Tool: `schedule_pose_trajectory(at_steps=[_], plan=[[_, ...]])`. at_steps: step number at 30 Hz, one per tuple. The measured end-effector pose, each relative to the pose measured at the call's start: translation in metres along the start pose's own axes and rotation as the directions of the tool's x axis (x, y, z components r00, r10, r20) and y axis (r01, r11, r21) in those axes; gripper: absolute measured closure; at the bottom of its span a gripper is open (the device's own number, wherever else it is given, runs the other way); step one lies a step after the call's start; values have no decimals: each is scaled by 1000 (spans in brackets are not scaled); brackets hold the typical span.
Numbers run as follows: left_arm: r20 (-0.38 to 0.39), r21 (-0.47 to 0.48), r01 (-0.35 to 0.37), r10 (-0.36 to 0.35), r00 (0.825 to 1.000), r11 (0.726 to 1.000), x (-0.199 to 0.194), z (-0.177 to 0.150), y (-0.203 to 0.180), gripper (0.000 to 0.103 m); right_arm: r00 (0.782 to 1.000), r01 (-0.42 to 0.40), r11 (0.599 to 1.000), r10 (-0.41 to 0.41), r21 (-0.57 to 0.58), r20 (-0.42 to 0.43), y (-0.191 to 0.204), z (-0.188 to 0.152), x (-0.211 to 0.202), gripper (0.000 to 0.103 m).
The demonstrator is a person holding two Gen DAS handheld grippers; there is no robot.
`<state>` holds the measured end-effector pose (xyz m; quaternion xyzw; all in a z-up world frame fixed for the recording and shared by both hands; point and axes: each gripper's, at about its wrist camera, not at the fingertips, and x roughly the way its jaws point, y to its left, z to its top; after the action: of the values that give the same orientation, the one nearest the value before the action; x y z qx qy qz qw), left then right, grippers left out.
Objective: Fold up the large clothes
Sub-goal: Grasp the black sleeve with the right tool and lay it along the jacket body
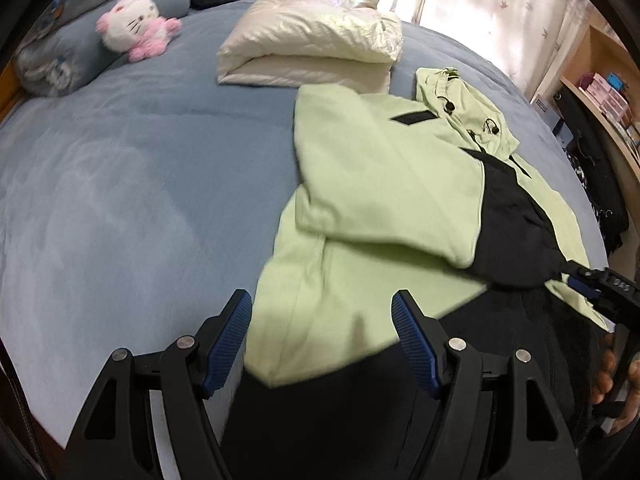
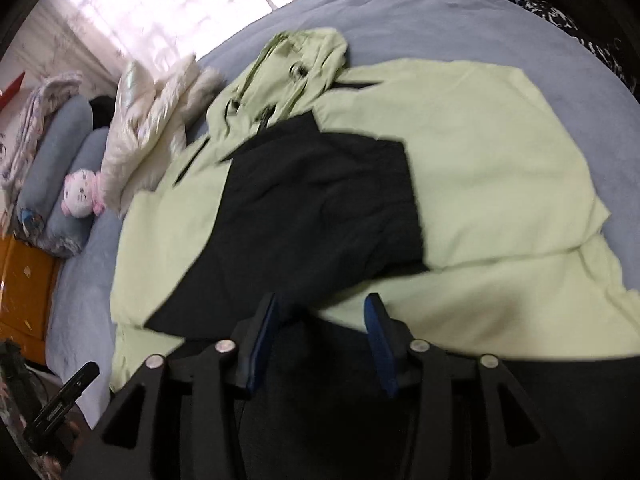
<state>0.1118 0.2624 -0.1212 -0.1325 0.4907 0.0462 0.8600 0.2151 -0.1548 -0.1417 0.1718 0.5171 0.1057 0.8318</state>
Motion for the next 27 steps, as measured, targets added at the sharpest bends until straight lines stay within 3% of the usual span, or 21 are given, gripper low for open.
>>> schedule_pose_trajectory(at_steps=[3,8,14,17,19,20,24,26,27], plan=[[15,35,2,-3,1000,999,15,28,-7,32,999,-28,1000,28,13,23,-9,22,-1,48],[-2,34,7,-6,1000,999,49,67,-10,32,999,-38,998,38,43,-3,-35,58,23,48],[-65,17,30,-29,997,999,93,90,-8,32,997,-55,996,58,73,-44,-54,80,62,48],[-106,11,-7,8,994,1000,113,93,-9,32,998,-51,998,52,30,-23,-45,83,71,48],[-124,-2,-35,35,992,999,124,93,-10,32,1000,-27,999,26,-32,-15,-33,82,73,60],[-125,-3,-41,41,991,999,126,93,-10,32,1000,4,995,-7,-96,-23,-20,80,76,74],[-79,40,-85,88,993,996,127,92,-22,33,999,33,967,-24,-254,40,19,77,61,77],[-56,44,-94,96,994,995,126,92,-25,57,992,38,950,0,-310,123,39,81,41,77],[-45,43,-93,95,994,995,126,92,-27,62,984,45,944,16,-328,179,47,85,28,77]])
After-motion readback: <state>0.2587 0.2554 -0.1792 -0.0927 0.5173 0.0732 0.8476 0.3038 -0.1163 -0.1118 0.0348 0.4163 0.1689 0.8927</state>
